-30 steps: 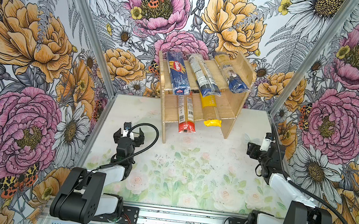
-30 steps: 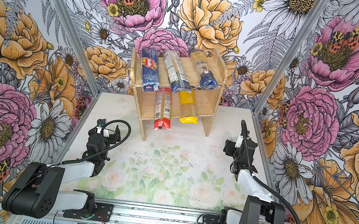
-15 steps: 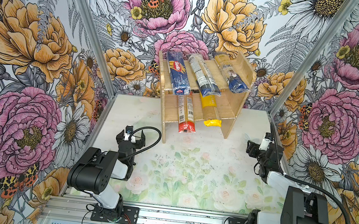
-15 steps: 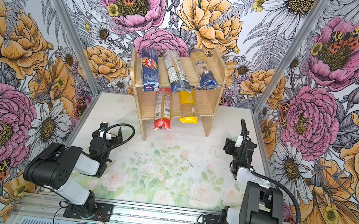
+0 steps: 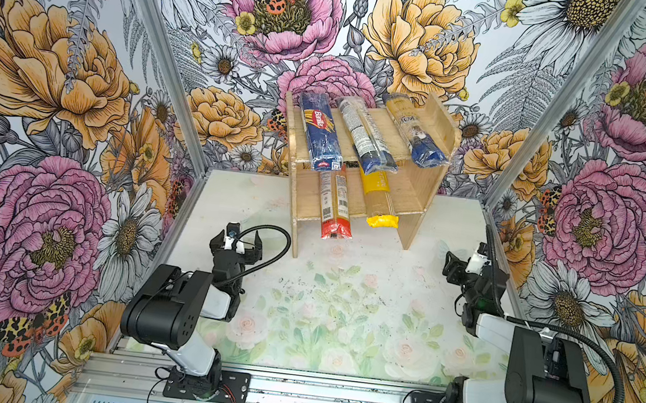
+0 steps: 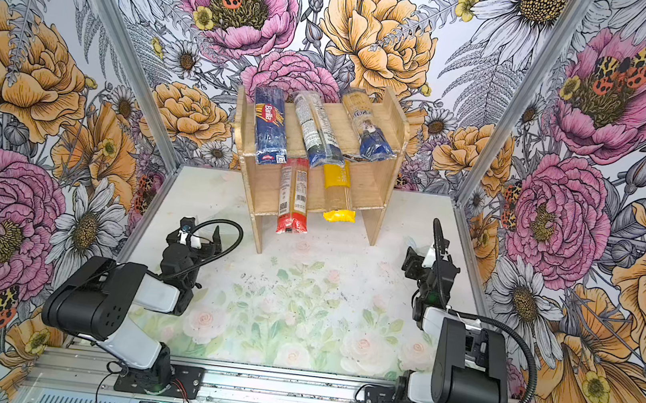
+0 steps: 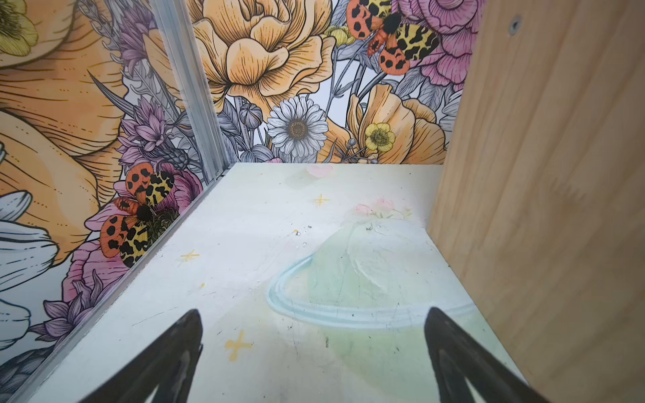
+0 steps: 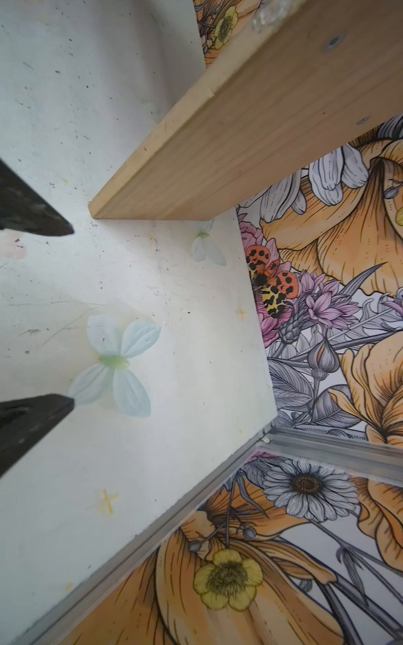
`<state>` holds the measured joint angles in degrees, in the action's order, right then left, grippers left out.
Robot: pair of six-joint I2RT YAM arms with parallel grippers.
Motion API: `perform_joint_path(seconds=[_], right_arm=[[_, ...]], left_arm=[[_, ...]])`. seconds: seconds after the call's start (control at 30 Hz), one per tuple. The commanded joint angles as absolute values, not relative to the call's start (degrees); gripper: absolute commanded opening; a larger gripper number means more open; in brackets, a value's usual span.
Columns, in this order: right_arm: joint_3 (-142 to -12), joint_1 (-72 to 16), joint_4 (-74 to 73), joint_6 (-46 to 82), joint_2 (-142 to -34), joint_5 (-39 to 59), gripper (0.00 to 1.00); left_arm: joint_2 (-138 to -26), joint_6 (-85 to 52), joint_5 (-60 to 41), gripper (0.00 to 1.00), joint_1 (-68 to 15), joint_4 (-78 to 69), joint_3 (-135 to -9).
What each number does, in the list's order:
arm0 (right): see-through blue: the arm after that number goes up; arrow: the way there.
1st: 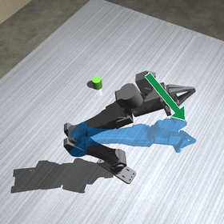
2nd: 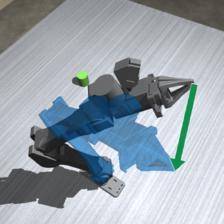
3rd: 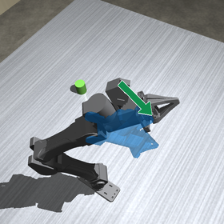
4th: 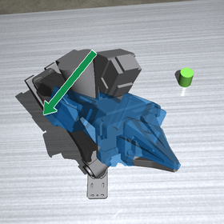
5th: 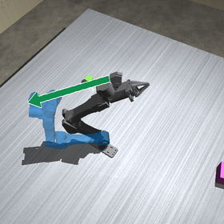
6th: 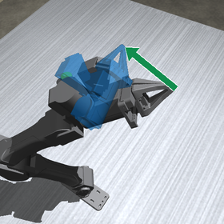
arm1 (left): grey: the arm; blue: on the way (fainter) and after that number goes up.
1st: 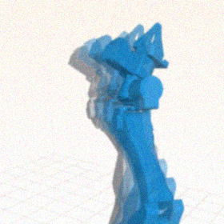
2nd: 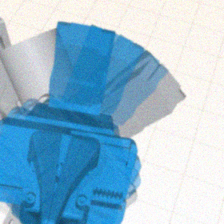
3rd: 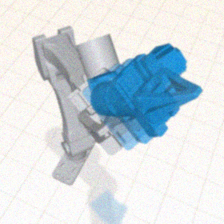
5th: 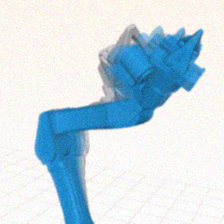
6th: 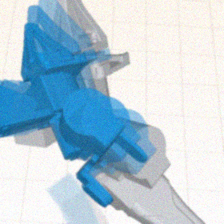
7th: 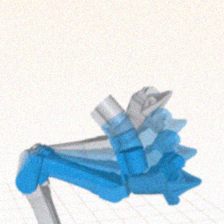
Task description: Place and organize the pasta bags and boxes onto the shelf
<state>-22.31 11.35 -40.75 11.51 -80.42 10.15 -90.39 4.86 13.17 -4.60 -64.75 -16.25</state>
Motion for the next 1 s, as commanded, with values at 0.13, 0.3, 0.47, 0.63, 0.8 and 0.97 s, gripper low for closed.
perform_joint_path(seconds=[0.13,0.3,0.47,0.63,0.8,0.97], right_arm=[[-20.85,11.04,-49.01,12.15,-82.80,10.12,0.73],[-21.19,8.41,-49.14,8.98,-83.64,9.48,0.73],[-22.16,3.80,-52.24,4.42,-88.88,5.64,0.73],[-22.32,3.54,-50.74,4.39,-88.40,5.06,0.74],[-22.41,3.41,-50.76,4.25,-88.50,4.70,0.75],[-22.59,3.39,-50.66,4.31,-88.59,4.73,0.79]], left_arm=[[-88.97,2.72,10.33,0.99,-2.64,-57.35,-20.00],[-88.95,1.88,9.35,0.99,-1.70,-55.69,-20.76],[-88.92,1.69,7.79,0.99,-1.15,-55.33,-21.01],[-88.94,0.87,5.50,0.99,0.07,-53.65,-21.72],[-88.93,0.48,1.40,0.99,1.36,-53.68,-21.71],[-89.11,0.39,-3.39,0.99,2.67,-53.70,-21.80]])
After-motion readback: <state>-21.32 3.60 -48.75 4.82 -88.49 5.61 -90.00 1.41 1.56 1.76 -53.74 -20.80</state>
